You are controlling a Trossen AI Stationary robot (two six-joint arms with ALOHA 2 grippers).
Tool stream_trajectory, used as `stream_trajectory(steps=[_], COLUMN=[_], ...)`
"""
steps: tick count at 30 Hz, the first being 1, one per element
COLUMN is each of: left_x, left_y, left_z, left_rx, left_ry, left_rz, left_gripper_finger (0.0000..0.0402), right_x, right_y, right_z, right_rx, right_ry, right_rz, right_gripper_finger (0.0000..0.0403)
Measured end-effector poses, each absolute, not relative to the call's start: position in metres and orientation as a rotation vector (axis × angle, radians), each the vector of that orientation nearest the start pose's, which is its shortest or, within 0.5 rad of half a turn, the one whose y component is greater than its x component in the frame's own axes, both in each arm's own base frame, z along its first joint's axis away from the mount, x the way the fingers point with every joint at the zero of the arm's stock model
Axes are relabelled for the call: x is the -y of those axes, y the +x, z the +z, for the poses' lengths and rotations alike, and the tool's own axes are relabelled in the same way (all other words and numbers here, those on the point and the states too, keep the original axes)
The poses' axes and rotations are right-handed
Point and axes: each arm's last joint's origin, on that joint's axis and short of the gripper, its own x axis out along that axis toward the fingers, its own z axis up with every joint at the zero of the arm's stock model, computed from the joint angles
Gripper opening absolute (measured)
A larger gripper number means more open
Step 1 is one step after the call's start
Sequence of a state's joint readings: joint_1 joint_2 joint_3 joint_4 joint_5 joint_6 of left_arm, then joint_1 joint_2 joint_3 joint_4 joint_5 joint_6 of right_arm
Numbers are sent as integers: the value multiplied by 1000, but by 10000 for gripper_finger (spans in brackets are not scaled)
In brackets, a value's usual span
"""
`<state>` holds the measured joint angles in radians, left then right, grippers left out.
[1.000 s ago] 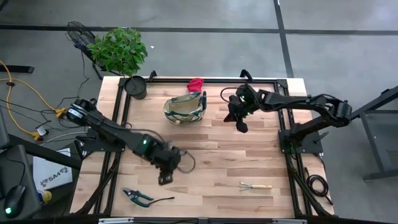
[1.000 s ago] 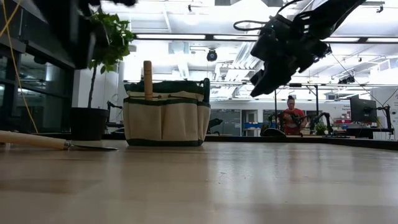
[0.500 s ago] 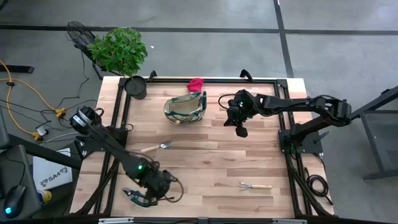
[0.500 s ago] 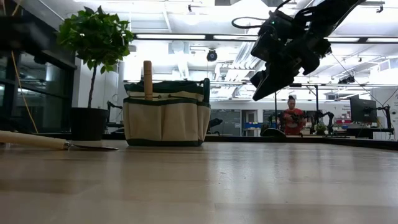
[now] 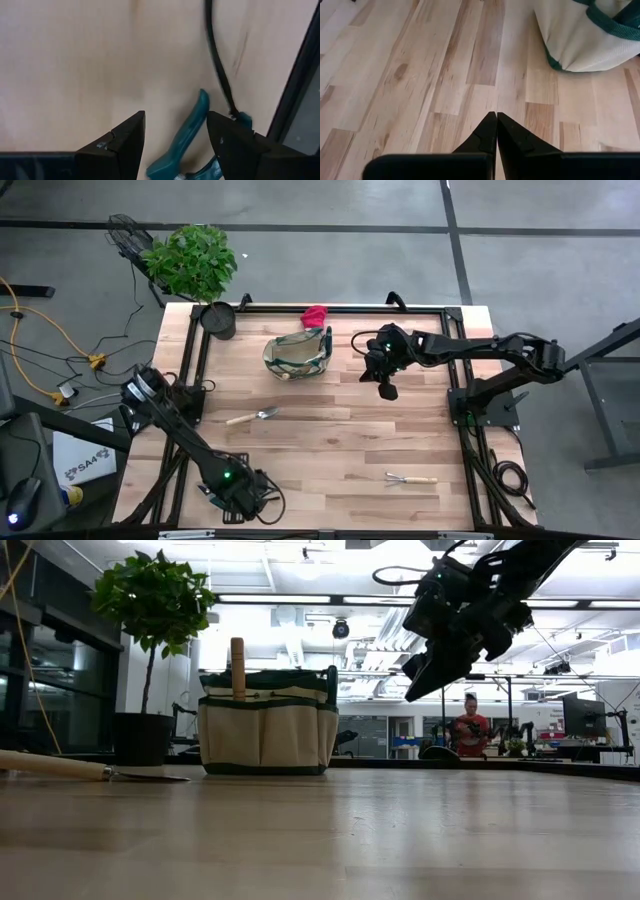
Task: Pick & Place Garden tools in Gardening bag
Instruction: Put the shear scissor into the gardening bag
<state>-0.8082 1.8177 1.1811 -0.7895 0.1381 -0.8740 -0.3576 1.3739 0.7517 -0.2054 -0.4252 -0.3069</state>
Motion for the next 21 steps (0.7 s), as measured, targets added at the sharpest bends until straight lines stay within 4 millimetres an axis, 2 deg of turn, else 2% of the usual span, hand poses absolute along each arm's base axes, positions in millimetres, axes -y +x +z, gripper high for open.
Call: stream_trajectory(steps=[12,17,21], left_x=[247,247,247], left_y=[220,220,220], left_z=[166,166,166], left_rx=[-1601,-1603,-1601], left_ry=[-207,-211,-206], left_rz=[-145,-136,-129], left_gripper_finger=[207,207,207], right_x=[82,81,80], right_y=[253,257,254], right_z=[199,201,190], right_rx=[-739,-647,-583], right_ry=[17,-28,-47], right_rz=[190,262,250], right_gripper_finger=[3,3,3])
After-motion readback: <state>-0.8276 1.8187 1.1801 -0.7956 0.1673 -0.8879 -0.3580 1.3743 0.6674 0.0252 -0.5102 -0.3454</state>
